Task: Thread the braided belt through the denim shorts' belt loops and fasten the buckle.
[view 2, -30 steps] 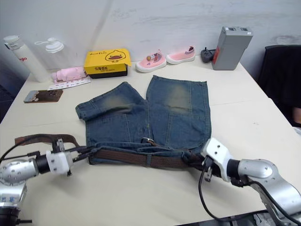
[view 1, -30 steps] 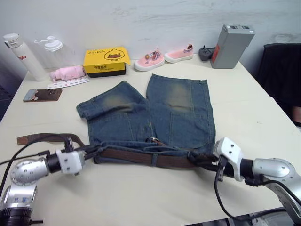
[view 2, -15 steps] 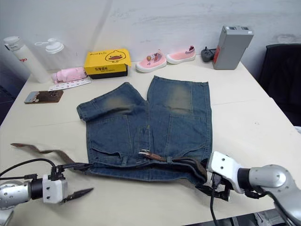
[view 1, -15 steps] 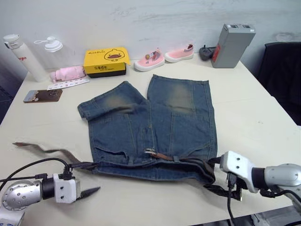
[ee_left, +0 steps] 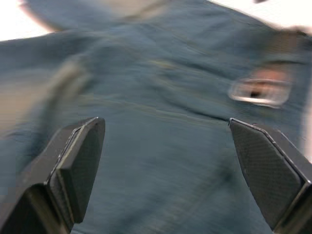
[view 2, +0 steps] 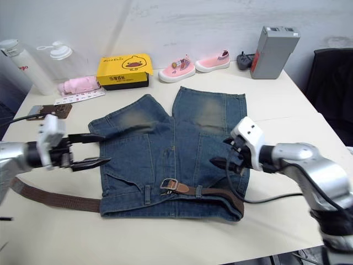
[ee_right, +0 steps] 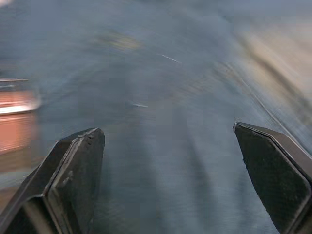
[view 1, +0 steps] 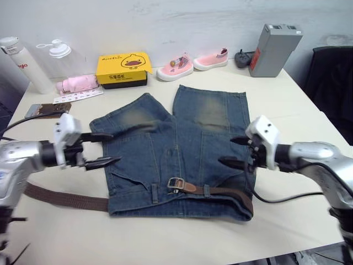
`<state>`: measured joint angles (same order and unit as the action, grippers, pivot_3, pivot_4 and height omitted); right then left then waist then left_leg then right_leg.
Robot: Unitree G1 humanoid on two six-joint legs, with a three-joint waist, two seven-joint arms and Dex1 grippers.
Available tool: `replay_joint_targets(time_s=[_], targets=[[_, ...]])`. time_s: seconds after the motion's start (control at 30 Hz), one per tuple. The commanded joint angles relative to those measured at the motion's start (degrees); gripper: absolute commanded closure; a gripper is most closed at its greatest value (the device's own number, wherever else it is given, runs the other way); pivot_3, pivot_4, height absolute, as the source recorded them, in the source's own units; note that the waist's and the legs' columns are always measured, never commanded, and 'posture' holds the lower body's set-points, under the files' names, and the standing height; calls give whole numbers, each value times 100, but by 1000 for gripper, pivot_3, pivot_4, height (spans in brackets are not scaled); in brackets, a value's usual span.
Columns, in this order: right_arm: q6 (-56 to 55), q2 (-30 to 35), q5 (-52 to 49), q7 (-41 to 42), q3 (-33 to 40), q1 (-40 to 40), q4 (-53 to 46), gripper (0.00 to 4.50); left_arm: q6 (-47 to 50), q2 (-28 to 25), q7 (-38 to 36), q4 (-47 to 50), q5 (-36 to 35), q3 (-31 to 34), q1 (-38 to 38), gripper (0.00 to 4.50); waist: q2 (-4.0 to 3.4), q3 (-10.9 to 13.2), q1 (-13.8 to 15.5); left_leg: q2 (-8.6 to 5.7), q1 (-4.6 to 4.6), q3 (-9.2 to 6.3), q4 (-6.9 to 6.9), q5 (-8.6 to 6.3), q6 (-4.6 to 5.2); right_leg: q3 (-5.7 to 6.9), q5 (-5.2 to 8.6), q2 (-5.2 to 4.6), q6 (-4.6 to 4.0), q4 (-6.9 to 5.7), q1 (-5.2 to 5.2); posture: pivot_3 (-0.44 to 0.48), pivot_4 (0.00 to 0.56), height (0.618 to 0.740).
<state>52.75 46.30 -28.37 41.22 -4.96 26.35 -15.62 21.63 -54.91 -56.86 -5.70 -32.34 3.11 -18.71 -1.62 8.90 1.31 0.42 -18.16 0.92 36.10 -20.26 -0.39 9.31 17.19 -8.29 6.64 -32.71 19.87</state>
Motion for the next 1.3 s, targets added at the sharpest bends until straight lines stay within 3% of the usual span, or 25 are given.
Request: replay_joint_targets(time_s=[0.03, 0.13, 0.17, 0.2, 0.3, 0.47, 0.5, 0.67, 0.8, 1.1, 1.3], targets=[[243, -256, 465, -267, -515, 275, 543, 0, -314, 333, 364, -583, 1036, -532, -71, 64, 24, -4, -1, 5, -7, 5, 4, 6, 1, -1, 0, 3, 0, -4, 11, 0, 150, 706], [431, -341, 645, -159, -839, 394, 835, 0, -461, 459, 184, -759, 1383, -748, 28, 64, 41, -9, -3, 16, -17, 16, 2, 10, -8, -6, 0, 9, 0, -2, 27, 0, 150, 706], [494, -369, 693, -139, -914, 428, 926, 243, -497, 480, 120, -802, 1479, -803, 67, 22, 41, -13, -4, 20, -14, 17, 3, 13, -12, -6, 0, 9, 0, -8, 26, 0, 150, 706], [487, -389, 769, -139, -987, 459, 1003, 497, -499, 501, 72, -838, 1555, -841, 96, 289, 40, -15, -5, 26, -7, 17, 1, 11, -19, -7, -1, 10, -1, -13, 23, 0, 150, 706], [379, -398, 1113, -169, -1235, 525, 1220, 1603, -758, 546, -21, -1032, 1858, -952, 134, 1209, 30, -51, -5, 41, 1, 16, 0, 8, -28, -11, -1, 5, -3, -25, 20, 0, 150, 706], [47, -665, 1736, -616, -1282, 776, 1790, 3971, -1130, 790, 292, -1423, 2356, -1012, -94, 3409, 35, -122, -14, 41, 6, 12, -3, 2, -25, -14, 0, 1, -4, -25, 25, 0, 150, 706], [-29, -770, 1837, -754, -1239, 856, 1905, 4444, -1249, 882, 436, -1579, 2513, -1046, -211, 3439, 40, -127, -9, 39, 6, 14, 0, 2, -24, -15, 0, -3, -3, -27, 24, 0, 150, 706], [-503, -1201, 2281, -1327, -1026, 1160, 2579, 4444, -1951, 1365, 1205, -2594, 3248, -1199, -974, 3439, 34, -134, 46, 23, 8, -19, 20, 5, -19, -8, -7, -27, -2, -25, -8, 0, 150, 706], [-743, -1328, 2507, -1470, -983, 1356, 2980, 4444, -2461, 1541, 1423, -3192, 3560, -1258, -1357, 3439, 26, -138, 36, 20, 8, -36, 22, 8, -13, -10, -12, -27, 2, -51, -7, 0, 150, 706], [-56, -1127, 2464, -973, -1114, 900, 2164, 4444, -3767, 1609, 2326, -4752, 4381, -1492, -2343, 3439, 29, -137, 20, 15, -18, -21, 48, 14, -5, 3, -12, -24, 3, -58, 16, 0, 150, 706], [264, -1151, 2452, -981, -1020, 627, 1700, 4444, -4223, 1715, 2357, -5234, 4600, -1637, -2645, 3439, 36, -138, 10, 15, -16, -19, 35, 14, -5, 3, -11, -23, 4, -58, 24, 0, 150, 706]])
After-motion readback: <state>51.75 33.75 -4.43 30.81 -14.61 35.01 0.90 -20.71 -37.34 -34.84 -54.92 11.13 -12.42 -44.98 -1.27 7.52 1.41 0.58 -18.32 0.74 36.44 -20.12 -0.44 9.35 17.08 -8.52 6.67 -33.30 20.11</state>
